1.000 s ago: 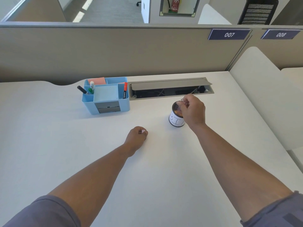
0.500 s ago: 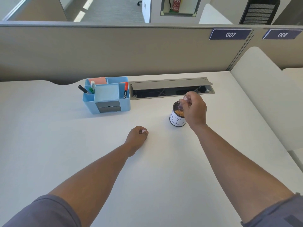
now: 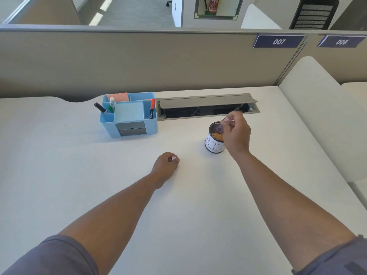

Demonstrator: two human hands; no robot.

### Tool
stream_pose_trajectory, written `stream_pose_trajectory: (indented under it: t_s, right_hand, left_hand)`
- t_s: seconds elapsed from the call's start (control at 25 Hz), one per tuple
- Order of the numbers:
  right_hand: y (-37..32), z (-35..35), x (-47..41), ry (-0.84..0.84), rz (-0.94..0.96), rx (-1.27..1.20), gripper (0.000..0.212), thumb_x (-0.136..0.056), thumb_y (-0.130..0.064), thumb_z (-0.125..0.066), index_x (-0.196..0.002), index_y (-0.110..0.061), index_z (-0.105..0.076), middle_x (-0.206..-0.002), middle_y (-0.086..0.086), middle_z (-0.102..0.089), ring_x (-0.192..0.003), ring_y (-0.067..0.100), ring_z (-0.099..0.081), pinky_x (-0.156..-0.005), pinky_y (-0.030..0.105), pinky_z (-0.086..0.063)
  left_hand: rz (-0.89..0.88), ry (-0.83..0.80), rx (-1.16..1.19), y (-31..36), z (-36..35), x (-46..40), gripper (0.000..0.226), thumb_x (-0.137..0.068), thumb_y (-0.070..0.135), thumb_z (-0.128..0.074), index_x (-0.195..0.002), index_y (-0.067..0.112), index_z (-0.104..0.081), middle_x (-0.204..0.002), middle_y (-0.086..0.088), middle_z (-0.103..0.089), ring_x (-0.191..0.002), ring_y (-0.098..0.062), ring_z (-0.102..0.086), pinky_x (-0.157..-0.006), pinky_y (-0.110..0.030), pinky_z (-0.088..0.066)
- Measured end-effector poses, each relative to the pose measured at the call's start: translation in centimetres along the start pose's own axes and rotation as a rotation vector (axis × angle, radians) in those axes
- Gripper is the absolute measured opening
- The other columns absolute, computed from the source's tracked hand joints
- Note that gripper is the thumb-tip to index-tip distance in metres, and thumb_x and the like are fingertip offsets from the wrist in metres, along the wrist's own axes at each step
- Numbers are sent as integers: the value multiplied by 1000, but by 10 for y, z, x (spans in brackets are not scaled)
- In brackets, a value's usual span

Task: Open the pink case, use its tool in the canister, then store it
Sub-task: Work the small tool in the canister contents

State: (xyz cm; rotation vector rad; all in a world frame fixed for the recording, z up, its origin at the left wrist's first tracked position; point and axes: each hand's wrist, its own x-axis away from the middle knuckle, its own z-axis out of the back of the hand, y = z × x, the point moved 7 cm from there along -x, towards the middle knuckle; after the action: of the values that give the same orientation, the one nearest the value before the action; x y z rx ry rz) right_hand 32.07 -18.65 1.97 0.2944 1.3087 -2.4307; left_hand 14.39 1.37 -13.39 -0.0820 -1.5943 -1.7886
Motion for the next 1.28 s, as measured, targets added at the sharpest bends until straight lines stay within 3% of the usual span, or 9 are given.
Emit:
stream_pose_trajectory:
  t_s: [0.16, 0.24, 0.4, 0.64, 0.92, 1.04, 1.16, 1.28]
  right_hand:
    - [8, 1, -1, 20, -118, -60, 22, -95, -9, -55, -97, -31, -54, -85, -21, -65, -90, 2, -67, -76, 14, -46]
    - [13, 1, 1, 26, -171, -90, 23, -97, -9, -53, -106, -29, -57, -93, -23, -62, -97, 9, -65, -83, 18, -47]
    - [16, 4, 2, 36, -202, -133, 28, -99, -7, -51, -113, -30, -59, -100, -26, -61, -102, 1, -62, -90, 24, -51]
    - [21, 3, 4, 11, -268, -158, 34, -100, -5, -49, -131, -15, -60, -123, 0, -65, -114, 12, -60, -102, 27, -49]
    - [5, 1, 15, 20, -284, -288, 27, -101, -15, -54, -127, -17, -63, -123, 0, -68, -113, 15, -63, -102, 32, -52]
    - [-13, -15, 27, -73, -261, -399, 21, -101, -11, -53, -119, -15, -63, -100, -16, -77, -104, 4, -67, -96, 25, -53]
    - [-21, -39, 46, -170, -280, -454, 21, -100, -8, -55, -119, -9, -64, -110, 2, -75, -108, 14, -68, -92, 22, -50]
    - [-22, -66, 73, -287, -334, -465, 21, -100, -9, -58, -119, -12, -64, -119, 11, -72, -112, 21, -67, -88, 15, -49]
  left_hand:
    - [-2, -2, -1, 0, 0, 0, 11, -98, 28, -57, -98, 20, -65, -81, 2, -63, -70, -16, -55, -62, -27, -43]
    - [4, -5, -1, -1, 0, -1, 10, -98, 28, -58, -98, 21, -65, -83, 2, -64, -70, -16, -55, -62, -26, -43]
    - [1, -11, 5, -2, 0, 0, 8, -97, 28, -59, -98, 23, -65, -88, 0, -64, -75, -17, -56, -66, -27, -44]
    - [18, -4, 28, -3, 0, 1, 8, -97, 27, -60, -103, 25, -64, -100, 0, -65, -85, -19, -59, -72, -29, -46]
    - [23, -3, 141, -7, 5, 9, 9, -94, 22, -66, -103, 25, -65, -104, 1, -65, -92, -19, -60, -81, -32, -47]
    - [34, -29, 221, -10, 9, 13, 12, -93, 19, -69, -104, 21, -65, -104, 0, -69, -97, -19, -63, -93, -38, -51]
    - [39, -24, 276, -15, 17, 18, 15, -92, 15, -71, -105, 17, -65, -105, -3, -71, -99, -21, -65, -104, -44, -50]
    - [40, -20, 318, -21, 28, 23, 16, -91, 13, -73, -105, 13, -64, -101, -5, -72, -91, -21, -66, -98, -39, -53]
